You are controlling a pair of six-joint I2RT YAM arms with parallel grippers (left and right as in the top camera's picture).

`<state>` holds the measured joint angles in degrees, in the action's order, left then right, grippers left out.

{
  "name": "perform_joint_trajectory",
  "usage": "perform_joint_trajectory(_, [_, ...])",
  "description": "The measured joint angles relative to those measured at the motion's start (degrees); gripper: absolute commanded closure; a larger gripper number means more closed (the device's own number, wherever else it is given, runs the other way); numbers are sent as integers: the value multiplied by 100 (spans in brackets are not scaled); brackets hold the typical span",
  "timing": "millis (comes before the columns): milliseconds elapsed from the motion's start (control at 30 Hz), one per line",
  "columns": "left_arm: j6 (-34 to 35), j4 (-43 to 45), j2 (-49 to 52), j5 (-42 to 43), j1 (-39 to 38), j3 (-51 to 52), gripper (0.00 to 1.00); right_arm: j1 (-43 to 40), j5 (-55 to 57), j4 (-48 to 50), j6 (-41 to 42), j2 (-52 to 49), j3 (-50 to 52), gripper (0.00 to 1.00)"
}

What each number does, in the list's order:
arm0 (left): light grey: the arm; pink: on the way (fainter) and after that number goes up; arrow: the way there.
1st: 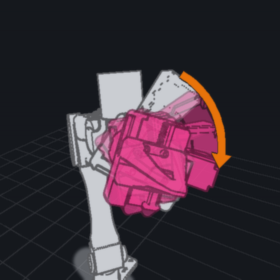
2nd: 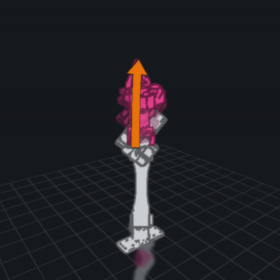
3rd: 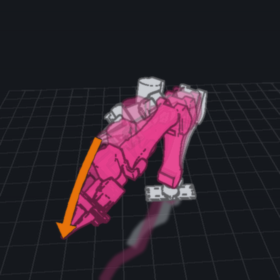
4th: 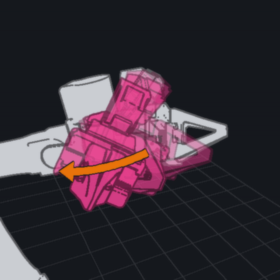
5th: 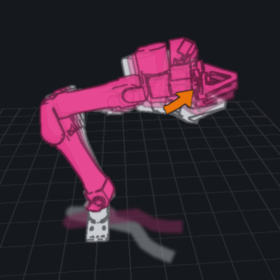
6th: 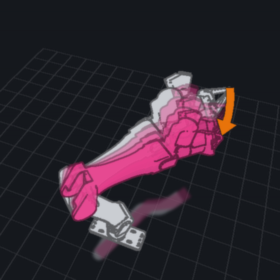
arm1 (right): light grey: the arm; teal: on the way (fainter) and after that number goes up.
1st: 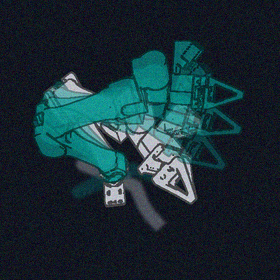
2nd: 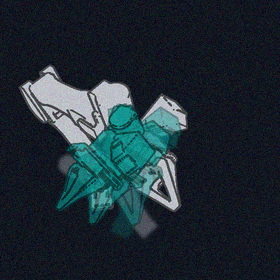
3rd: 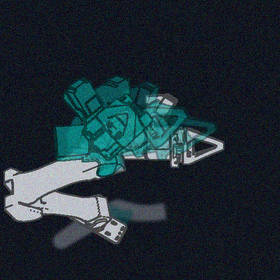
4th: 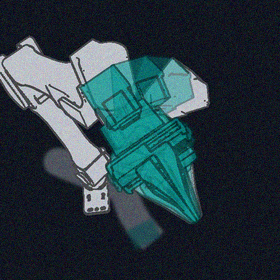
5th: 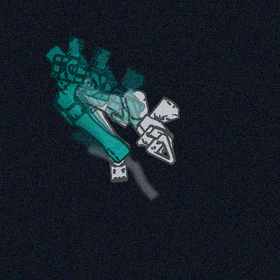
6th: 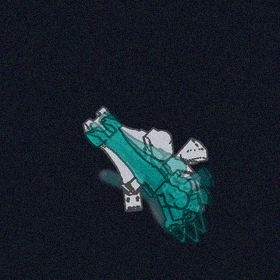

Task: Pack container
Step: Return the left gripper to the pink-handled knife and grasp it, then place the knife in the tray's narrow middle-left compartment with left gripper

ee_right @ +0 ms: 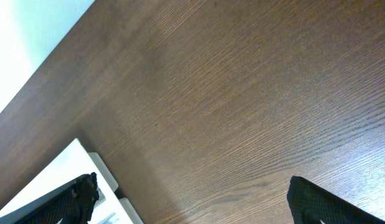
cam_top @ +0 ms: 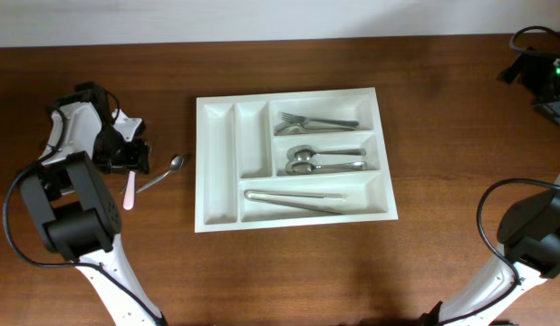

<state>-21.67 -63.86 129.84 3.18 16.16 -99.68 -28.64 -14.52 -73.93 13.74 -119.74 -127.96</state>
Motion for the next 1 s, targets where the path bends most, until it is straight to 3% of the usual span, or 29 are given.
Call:
perform_joint_trajectory(100, [11, 140, -66, -48, 0, 127, 63, 0, 0, 0, 0, 0, 0, 1])
perform_joint_trajectory(267, [26, 223, -96, -98, 11, 199, 78, 0, 0, -2, 2, 0, 0, 1])
perform_joint_trajectory(700, [90, -339, -70, -96, 9, 136, 94, 0, 0, -2, -2, 0, 0, 1])
perform_joint_trajectory(1000, [111, -1386, 37, -76, 4, -1023, 98, 0, 0, 0, 0, 0, 0, 1])
